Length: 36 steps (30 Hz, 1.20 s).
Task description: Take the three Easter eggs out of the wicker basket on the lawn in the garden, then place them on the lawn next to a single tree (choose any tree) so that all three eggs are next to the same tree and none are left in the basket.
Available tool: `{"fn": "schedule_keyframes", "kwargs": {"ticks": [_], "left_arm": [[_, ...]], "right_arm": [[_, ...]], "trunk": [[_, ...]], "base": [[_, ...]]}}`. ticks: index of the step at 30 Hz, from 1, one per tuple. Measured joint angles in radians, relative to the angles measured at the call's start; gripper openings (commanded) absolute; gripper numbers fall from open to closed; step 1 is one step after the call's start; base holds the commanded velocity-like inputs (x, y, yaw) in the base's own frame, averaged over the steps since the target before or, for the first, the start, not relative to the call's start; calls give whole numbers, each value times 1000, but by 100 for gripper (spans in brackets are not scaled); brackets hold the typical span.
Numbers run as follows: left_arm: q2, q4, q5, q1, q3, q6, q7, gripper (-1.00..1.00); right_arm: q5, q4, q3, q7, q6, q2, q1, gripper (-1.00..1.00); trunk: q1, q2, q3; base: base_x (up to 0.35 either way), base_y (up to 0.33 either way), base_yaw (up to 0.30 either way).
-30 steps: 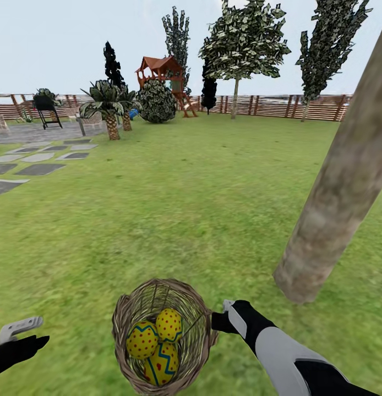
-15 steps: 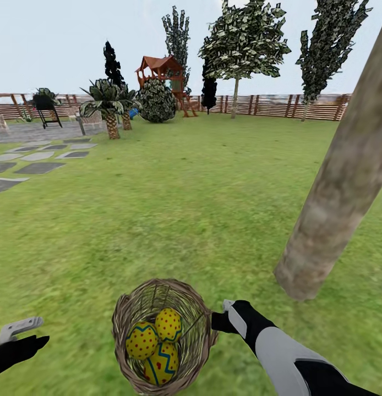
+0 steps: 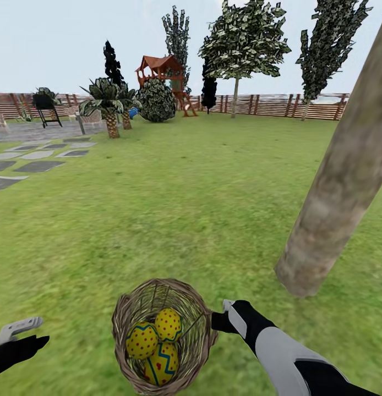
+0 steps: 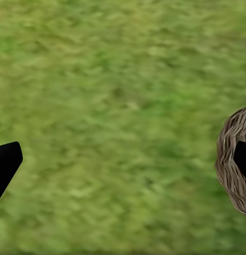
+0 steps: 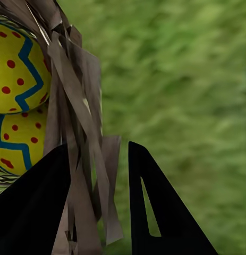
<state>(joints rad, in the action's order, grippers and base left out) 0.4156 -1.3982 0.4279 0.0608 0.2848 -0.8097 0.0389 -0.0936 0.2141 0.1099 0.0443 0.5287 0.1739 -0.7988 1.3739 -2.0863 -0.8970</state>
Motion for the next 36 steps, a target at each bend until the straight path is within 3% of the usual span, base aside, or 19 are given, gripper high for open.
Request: {"fn": "schedule_keyframes", "kwargs": {"ticks": [20,28,29,30,36], "left_arm": [[0,0,0,0,0,0,0,100],[0,0,0,0,0,0,0,100],[0,0,0,0,0,0,0,100],[0,0,0,0,0,0,-1,100],[0,0,0,0,0,0,-1,100]], "right_arm": [[-1,0,-1,0,0,0,-1,-100],[0,-2,-10,0,73,0,-52,-100],[1,-2,-9,0,73,0,-52,100],[-16,0,4,0,2,0,-7,100],[-16,16,7,-1,-2,0,-1,100]], "trunk": [[77,-140,-63],[107,-196,-87],[107,-197,-87],[107,-196,-88],[107,-196,-88]], "base": [[0,0,0],[0,0,0],[0,0,0],[0,0,0],[0,0,0]]}}
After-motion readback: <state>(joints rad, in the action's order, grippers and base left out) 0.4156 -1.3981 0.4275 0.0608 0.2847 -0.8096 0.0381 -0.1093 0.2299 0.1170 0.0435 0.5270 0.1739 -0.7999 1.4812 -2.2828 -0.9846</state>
